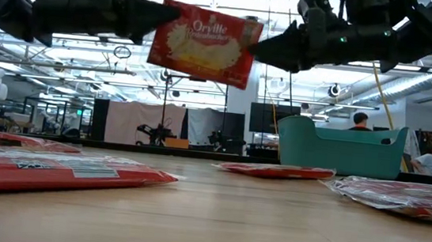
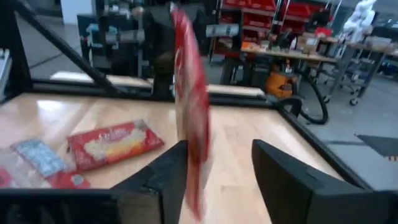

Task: Sort popcorn bags into baskets
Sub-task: Put the red popcorn bag into the blue bin

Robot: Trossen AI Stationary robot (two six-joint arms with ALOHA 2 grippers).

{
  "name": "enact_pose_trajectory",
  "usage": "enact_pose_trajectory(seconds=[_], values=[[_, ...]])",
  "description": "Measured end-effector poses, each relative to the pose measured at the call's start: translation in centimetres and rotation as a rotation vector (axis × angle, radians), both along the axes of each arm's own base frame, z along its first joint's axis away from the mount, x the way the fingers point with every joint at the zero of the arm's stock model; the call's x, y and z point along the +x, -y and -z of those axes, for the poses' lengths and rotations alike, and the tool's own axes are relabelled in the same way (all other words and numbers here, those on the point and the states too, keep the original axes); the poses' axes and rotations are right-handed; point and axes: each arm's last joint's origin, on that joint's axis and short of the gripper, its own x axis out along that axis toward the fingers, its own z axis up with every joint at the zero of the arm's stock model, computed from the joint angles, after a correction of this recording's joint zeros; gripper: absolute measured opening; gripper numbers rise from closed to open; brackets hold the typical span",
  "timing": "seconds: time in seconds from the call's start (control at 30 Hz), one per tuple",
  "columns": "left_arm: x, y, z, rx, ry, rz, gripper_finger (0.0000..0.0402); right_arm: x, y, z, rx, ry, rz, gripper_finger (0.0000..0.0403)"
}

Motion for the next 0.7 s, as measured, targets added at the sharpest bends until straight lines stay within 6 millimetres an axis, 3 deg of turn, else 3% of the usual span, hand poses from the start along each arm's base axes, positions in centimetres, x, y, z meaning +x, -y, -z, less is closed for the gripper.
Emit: enact_pose_trajectory(seconds=[0.17,0.3,0.53,0.7], values=[[1.0,-0.1,-0.3,0.009,0.051,0.005,0.0020,0.1,-0.2,-0.4,-0.005,0.044,-0.067,0.0182],[2.5,0.0,-0.6,0.043,0.061,0.033,0.0021,0.1,-0.3,-0.8,-0.028,0.077,-0.110,0.0137],[3.7,-0.1,-0.3,0.051,0.036,0.032,0.0039,-0.1,-0.3,-0.8,-0.032,0.049,-0.123,0.0021],[3.8,-0.3,0.5,0.035,-0.038,-0.022,0.0048,-1.6,0.2,-1.2,-0.009,-0.084,-0.072,0.0023]])
